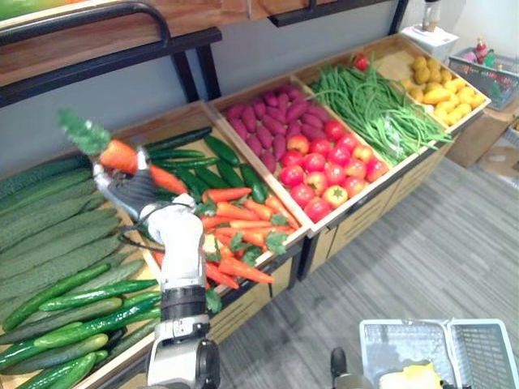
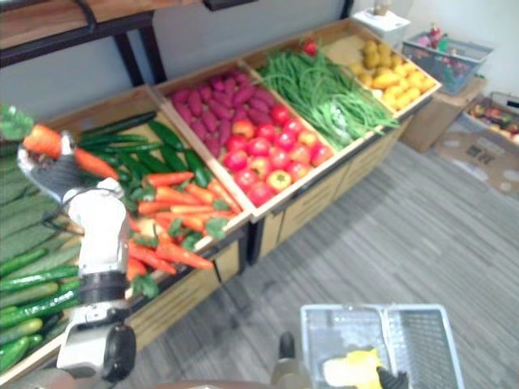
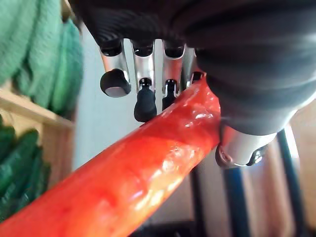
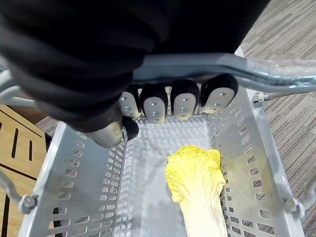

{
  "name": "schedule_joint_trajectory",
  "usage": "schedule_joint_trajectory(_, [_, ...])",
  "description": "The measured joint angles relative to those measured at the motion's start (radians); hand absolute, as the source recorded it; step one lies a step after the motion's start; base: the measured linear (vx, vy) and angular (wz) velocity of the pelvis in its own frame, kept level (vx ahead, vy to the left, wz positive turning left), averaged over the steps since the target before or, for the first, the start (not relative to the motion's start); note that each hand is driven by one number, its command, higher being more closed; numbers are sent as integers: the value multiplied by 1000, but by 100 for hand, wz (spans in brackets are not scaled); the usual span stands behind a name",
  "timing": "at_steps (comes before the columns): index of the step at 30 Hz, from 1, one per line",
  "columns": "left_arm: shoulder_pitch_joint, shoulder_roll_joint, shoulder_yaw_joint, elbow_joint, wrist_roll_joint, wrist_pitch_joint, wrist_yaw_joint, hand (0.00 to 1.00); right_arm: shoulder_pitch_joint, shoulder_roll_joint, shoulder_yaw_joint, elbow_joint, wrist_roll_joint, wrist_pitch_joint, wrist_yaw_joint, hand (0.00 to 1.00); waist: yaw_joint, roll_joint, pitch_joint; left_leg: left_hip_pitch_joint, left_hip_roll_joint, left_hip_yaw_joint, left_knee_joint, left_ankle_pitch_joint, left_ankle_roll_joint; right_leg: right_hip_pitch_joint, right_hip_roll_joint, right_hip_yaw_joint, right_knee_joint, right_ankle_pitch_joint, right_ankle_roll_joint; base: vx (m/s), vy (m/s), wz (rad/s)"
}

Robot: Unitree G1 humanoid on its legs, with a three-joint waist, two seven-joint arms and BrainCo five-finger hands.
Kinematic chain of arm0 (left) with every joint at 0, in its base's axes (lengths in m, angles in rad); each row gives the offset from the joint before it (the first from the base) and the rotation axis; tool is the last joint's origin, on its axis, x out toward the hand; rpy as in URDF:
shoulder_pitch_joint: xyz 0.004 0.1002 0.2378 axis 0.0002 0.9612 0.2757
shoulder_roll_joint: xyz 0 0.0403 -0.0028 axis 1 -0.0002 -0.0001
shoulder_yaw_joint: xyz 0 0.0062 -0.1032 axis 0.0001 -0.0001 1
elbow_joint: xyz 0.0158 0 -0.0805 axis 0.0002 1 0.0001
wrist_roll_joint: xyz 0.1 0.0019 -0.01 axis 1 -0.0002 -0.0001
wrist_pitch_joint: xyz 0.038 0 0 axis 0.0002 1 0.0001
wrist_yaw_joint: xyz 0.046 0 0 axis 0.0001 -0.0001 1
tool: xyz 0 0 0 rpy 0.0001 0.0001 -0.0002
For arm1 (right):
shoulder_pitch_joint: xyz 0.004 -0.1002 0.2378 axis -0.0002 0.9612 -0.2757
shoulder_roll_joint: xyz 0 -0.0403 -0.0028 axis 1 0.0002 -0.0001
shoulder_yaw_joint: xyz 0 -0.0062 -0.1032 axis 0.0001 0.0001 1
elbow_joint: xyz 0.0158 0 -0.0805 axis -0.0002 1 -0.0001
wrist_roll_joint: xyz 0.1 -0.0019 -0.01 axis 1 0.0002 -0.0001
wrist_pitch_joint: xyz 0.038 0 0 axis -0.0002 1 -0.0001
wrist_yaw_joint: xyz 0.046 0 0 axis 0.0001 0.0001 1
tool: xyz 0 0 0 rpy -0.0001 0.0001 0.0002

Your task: Pick vegetable in the basket

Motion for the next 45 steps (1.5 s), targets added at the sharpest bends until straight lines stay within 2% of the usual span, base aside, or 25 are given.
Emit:
schedule_joint_trajectory(5, [136, -53, -221, -130, 27, -46, -111, 100, -32, -5, -18, -12, 1, 2, 7, 100, 1, 4, -3, 15, -5, 19, -1, -1, 1, 0, 1, 26, 2, 0, 0, -21, -18, -11])
schedule_joint_trajectory(6, [158, -54, -287, -135, 26, -55, -151, 100, -39, -14, -32, -20, 1, 3, 15, 100, 1, 8, -5, 18, -6, 28, 0, -4, 3, -1, 1, 34, 3, 1, 2, -66, -24, -26])
schedule_joint_trajectory(8, [165, -53, -471, -135, 20, -88, -285, 100, -62, -78, -45, -70, 2, 11, 22, 100, -1, 29, -6, 39, -18, 63, -1, -11, 7, -7, 0, 78, 4, 8, 7, -80, -23, -42])
schedule_joint_trajectory(9, [165, -52, -498, -135, 20, -99, -303, 100, -65, -91, -45, -89, 2, 17, 22, 100, -2, 36, -7, 44, -19, 69, -1, -13, 7, -7, 0, 84, 4, 9, 8, -43, -11, -42])
schedule_joint_trajectory(11, [164, -54, -631, -128, 6, -130, -379, 100, -70, -138, -46, -153, 2, 31, 30, 100, -4, 50, 0, 68, -24, 105, -3, -20, 8, -10, 4, 117, 13, 9, 9, -25, -9, -41])
schedule_joint_trajectory(13, [162, -59, -701, -112, -35, -147, -430, 100, -68, -151, -46, -208, 1, 45, 40, 100, -6, 60, 2, 87, -25, 130, -6, -24, 5, -12, 10, 140, 18, 9, 9, -32, -22, -39])
schedule_joint_trajectory(15, [157, -90, -783, -51, -101, -152, -500, 100, -59, -152, -44, -310, 1, 59, 54, 100, -7, 65, 2, 107, -22, 173, -15, -30, 0, -18, 20, 172, 19, 13, 15, -61, -51, -43])
schedule_joint_trajectory(18, [132, -114, -890, 34, -145, -150, -566, 100, -17, -151, -43, -479, 2, 67, 71, 100, -12, 64, 2, 110, -26, 204, -16, -34, -2, -32, 21, 192, 22, 14, 17, -41, -49, -27])
schedule_joint_trajectory(21, [101, -147, -971, 116, -147, -140, -622, 100, 30, -145, -33, -624, 3, 67, 102, 100, -15, 63, 3, 126, -23, 227, -17, -35, -4, -31, 22, 197, 25, 14, 18, -16, -34, -16])
schedule_joint_trajectory(22, [84, -171, -1007, 162, -147, -137, -641, 100, 49, -138, -32, -676, 8, 66, 113, 100, -29, 62, 3, 126, -23, 226, -18, -35, -4, -32, 21, 194, 32, 14, 19, 0, 0, 0])
schedule_joint_trajectory(26, [30, -198, -1118, 306, -136, -117, -694, 100, 97, -104, 14, -802, 71, 66, 151, 100, -47, 60, 4, 128, -24, 249, -18, -36, -4, -43, 24, 203, 37, 14, 19, -13, -33, -8])
schedule_joint_trajectory(28, [24, -200, -1132, 345, -125, -107, -707, 100, 116, -82, 42, -834, 92, 66, 167, 100, -61, 58, 6, 125, -23, 251, -17, -36, -4, -47, 25, 205, 37, 14, 19, -17, -41, -7])
schedule_joint_trajectory(31, [21, -202, -1146, 410, -86, -100, -719, 100, 163, -57, 80, -873, 124, 66, 195, 100, -62, 53, 9, 128, -19, 261, -15, -38, -8, -49, 31, 212, 37, 13, 19, -23, -41, -8])
schedule_joint_trajectory(35, [19, -203, -1156, 458, -55, -99, -719, 100, 194, -54, 124, -876, 134, 66, 215, 100, -64, 44, 14, 123, -20, 262, -14, -38, -7, -57, 30, 214, 37, 13, 19, -29, -40, -2])
schedule_joint_trajectory(39, [13, -207, -1163, 516, -37, -96, -713, 100, 210, -27, 181, -896, 171, 63, 237, 100, -68, 22, 28, 114, -17, 257, -3, -38, -7, -62, 30, 209, 37, 13, 19, -18, -38, 3])
schedule_joint_trajectory(45, [4, -216, -1158, 593, 29, -85, -667, 100, 239, -8, 239, -896, 261, 62, 248, 100, -83, -9, 41, 100, -18, 241, -1, -38, -6, -63, 22, 194, 34, 13, 19, -22, -28, 7])
